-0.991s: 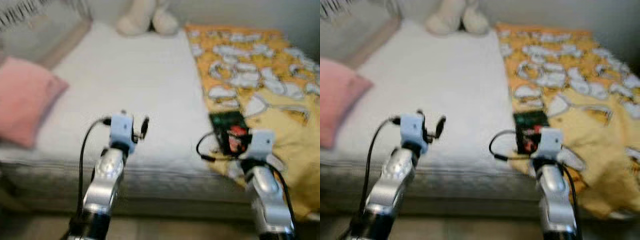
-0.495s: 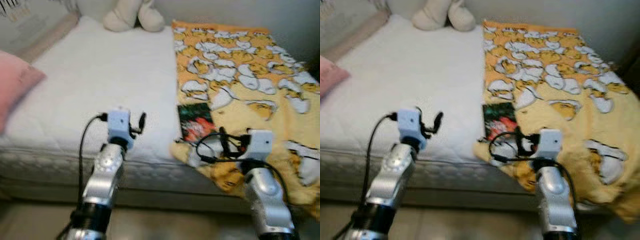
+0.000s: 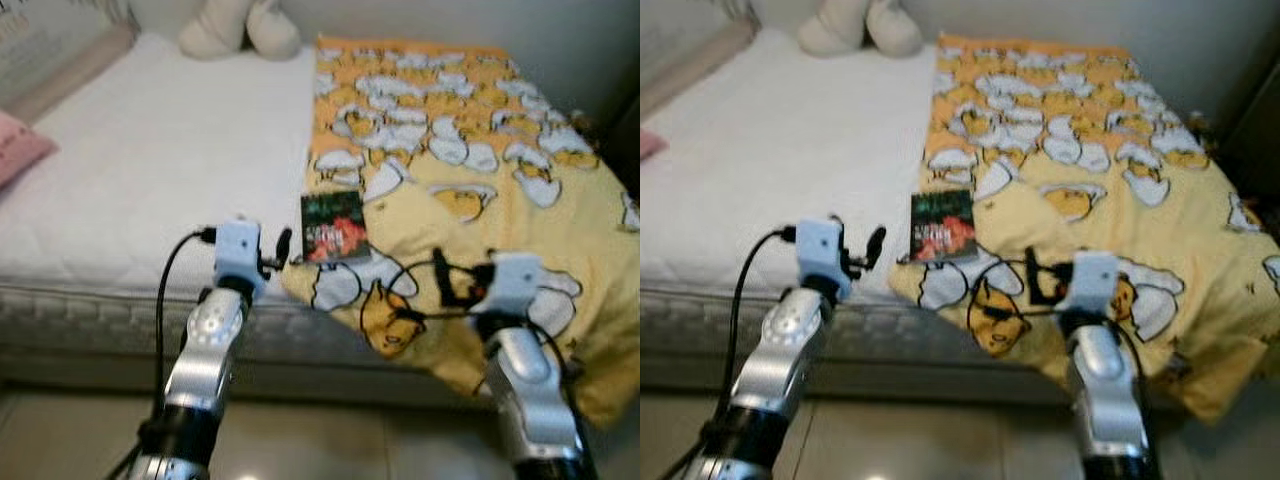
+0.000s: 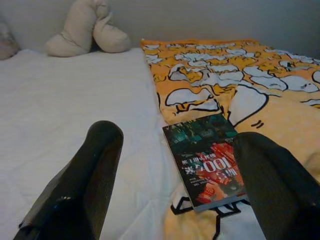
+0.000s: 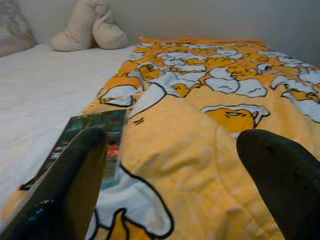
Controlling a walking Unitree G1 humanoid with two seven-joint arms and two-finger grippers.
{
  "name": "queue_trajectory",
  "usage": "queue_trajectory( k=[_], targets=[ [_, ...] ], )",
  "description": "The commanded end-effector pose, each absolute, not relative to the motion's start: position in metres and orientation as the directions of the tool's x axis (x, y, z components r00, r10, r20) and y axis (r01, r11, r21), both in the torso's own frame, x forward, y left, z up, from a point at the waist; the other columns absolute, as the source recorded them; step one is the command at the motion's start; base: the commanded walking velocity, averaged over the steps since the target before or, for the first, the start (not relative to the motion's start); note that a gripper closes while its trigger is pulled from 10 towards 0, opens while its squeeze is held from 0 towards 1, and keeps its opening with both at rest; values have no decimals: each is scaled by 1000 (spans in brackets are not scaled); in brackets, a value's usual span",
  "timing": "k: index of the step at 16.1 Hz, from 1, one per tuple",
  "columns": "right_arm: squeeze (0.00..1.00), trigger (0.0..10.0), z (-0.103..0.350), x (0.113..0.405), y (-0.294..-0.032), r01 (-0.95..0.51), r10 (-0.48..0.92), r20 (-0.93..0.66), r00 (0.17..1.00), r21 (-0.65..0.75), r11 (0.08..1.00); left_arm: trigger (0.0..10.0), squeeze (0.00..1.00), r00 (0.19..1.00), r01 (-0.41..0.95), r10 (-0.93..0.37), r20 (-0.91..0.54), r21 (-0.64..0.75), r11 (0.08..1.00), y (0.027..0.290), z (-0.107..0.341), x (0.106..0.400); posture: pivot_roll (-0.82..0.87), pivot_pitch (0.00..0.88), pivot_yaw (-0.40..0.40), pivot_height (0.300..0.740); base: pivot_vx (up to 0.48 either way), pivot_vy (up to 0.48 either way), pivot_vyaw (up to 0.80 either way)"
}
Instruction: Clean up the room
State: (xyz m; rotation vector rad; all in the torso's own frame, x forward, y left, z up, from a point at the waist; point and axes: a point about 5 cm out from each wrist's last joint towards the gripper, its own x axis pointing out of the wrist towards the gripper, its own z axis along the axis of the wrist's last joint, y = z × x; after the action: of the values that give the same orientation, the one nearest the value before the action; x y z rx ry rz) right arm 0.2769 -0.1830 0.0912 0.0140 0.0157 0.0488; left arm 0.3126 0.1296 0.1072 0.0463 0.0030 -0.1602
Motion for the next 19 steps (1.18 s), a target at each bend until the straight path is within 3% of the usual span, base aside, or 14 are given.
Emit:
queue_trajectory(
  k=[1,10,14,19],
  targets=[
    [0,10000,92,279,-182,-51,51,-13,999,10,999,10000,0,989,145,-146,13,54,988,134,113,314,-75,0,-7,740,458,0,0],
    [0,10000,90,277,-181,-60,61,-25,998,9,998,10000,0,991,134,-134,8,35,990,137,112,312,-75,0,-7,740,441,37,0],
    [0,10000,88,277,-179,-69,69,-44,997,11,998,10000,0,989,150,-150,-8,31,988,136,111,311,-72,0,-5,740,0,479,0],
    [0,10000,81,275,-176,-70,73,-72,995,45,997,10000,0,981,194,-195,1,80,978,131,114,312,-62,0,8,740,0,384,-694]
  ],
)
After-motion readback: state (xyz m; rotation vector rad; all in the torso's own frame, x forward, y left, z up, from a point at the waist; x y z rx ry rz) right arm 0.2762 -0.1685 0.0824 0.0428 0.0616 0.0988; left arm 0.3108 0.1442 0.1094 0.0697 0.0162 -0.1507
